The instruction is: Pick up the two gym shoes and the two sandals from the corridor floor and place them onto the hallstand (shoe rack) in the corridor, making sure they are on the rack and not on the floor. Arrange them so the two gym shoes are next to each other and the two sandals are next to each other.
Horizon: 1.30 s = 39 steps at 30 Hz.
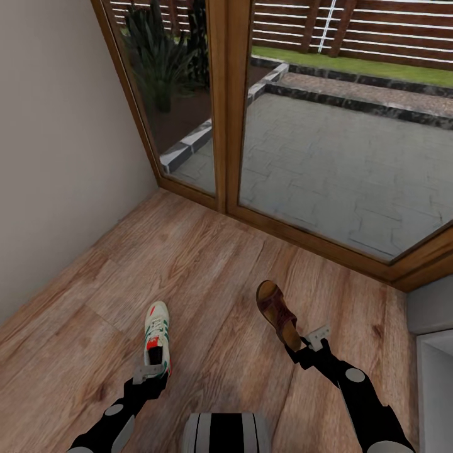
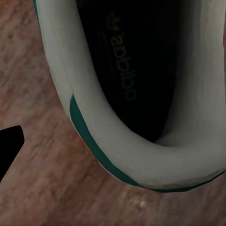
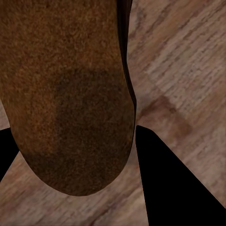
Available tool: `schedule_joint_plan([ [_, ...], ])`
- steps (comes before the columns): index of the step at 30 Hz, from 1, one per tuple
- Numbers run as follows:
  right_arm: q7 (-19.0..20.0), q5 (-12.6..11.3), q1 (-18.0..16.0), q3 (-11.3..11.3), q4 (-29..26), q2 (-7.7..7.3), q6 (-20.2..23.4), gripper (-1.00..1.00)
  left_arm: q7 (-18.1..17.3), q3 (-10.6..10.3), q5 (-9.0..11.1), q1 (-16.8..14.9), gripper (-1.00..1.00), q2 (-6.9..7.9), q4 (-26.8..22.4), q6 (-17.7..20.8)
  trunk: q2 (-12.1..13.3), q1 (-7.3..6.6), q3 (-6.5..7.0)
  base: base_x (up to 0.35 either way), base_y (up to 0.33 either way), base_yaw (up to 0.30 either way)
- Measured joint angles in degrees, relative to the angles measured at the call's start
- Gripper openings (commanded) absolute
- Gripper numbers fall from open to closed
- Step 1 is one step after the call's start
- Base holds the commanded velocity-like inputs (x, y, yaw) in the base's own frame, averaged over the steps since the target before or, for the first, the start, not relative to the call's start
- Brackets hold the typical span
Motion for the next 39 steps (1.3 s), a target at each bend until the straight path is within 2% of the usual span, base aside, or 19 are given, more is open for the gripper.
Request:
schedule_joint_plan([
  [25, -0.01, 0.0, 0.0, 0.02, 0.07, 0.08, 0.0, -1.0, -0.08, 0.0, 0.0, 0.01, 1.0, 0.08, 0.0, -0.11, 0.0, 0.0, 0.0, 0.012, 0.0, 0.0],
  [26, -0.01, 0.0, 0.0, 0.02, 0.07, 0.08, 0.0, -1.0, -0.08, 0.0, 0.0, 0.01, -1.0, 0.08, 0.0, -0.11, 0.0, 0.0, 0.0, 0.0, 0.0, 0.0],
  [39, -0.01, 0.0, 0.0, 0.02, 0.07, 0.08, 0.0, -1.0, -0.1, 0.0, 0.12, -0.03, -1.0, 0.08, -0.07, -0.1, 0.0, 0.0, 0.0, 0.0, 0.0, 0.0],
])
